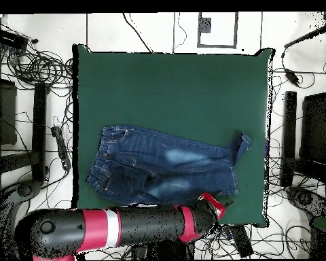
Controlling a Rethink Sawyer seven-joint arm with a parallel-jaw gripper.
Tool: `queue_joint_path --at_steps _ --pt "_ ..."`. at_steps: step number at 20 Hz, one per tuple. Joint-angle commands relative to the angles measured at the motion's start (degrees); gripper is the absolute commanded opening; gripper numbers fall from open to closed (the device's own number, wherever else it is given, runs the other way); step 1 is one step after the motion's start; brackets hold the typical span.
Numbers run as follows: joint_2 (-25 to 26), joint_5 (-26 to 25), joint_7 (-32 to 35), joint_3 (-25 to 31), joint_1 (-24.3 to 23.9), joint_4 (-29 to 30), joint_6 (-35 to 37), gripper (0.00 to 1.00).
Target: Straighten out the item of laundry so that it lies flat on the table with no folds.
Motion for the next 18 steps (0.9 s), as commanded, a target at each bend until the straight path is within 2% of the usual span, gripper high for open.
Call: queue_joint_path --at_steps 1,6,18 --pt "5.6 8.0 3.3 4.1 -0.7 -5.4 -7.0 1.00" --pt "5.4 7.7 1.5 3.5 -2.7 -6.2 -8.6 1.00" --pt "5.6 8.1 0.3 2.9 -3.7 -6.6 -9.9 1.00"
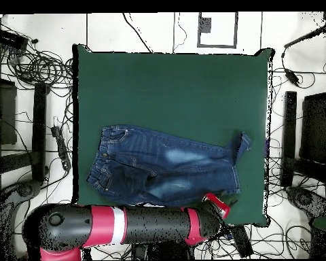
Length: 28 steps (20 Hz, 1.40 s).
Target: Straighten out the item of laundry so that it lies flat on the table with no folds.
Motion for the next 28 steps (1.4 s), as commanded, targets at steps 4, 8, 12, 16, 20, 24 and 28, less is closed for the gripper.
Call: queue_joint_path --at_steps 4,8,12,16,20,24,28 --pt "3.9 7.8 0.0 2.8 -1.3 -6.7 -4.2 1.00" --pt "3.8 7.6 -0.3 2.0 -1.7 -6.8 -4.8 1.00" --pt "4.4 8.5 -0.4 1.2 -1.7 -6.4 -5.9 1.00" --pt "5.8 11.1 -0.7 -0.9 -1.4 -5.5 -8.7 1.00" --pt "7.6 14.6 -0.7 -2.5 -1.4 -5.1 -12.2 1.00" --pt "8.3 16.6 -0.9 -3.5 -1.7 -4.5 -15.0 1.00" --pt "8.2 16.9 -1.6 -4.1 -2.5 -4.4 -16.2 1.00"
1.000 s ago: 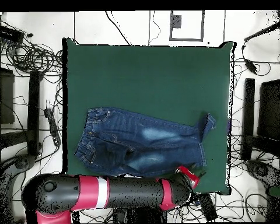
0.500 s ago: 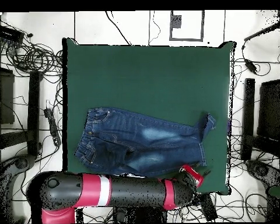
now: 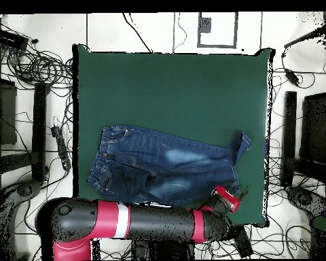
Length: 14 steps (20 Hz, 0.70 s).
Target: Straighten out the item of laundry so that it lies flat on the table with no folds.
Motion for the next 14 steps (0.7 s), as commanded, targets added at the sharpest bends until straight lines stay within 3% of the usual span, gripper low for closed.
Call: queue_joint_path --at_steps 1,5,7,9,11,14 --pt "1.0 5.8 -1.7 1.4 -0.5 -4.5 -6.2 1.00" --pt "1.5 7.4 -1.5 2.5 0.9 -4.5 -6.8 1.00" --pt "-0.9 5.4 -0.9 3.9 3.6 -2.9 -3.5 1.00" --pt "-5.2 0.2 -0.5 6.0 5.2 -2.0 1.6 1.00" --pt "-11.7 -9.3 0.1 10.0 3.7 -3.0 6.1 1.00" --pt "-24.7 -25.4 2.6 20.5 -1.7 -2.8 14.2 1.00"
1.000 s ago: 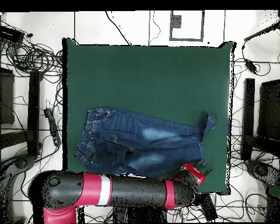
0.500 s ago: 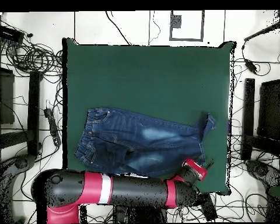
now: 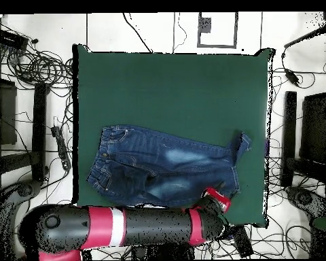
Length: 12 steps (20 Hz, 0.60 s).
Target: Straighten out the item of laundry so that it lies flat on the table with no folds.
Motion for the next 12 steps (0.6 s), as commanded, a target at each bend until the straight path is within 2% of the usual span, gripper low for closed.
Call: queue_joint_path --at_steps 1,2,4,7,12 --pt "-15.1 -12.3 3.0 17.3 -3.3 -3.1 10.9 1.00" --pt "-18.9 -16.5 3.5 21.2 -5.5 -2.7 13.1 1.00" --pt "-21.7 -17.9 3.2 23.9 -6.8 -1.8 15.6 1.00" --pt "-21.1 -16.7 2.3 23.7 -6.5 -2.0 15.4 1.00" --pt "-14.1 -11.2 1.8 21.4 -6.1 -4.4 11.7 1.00"
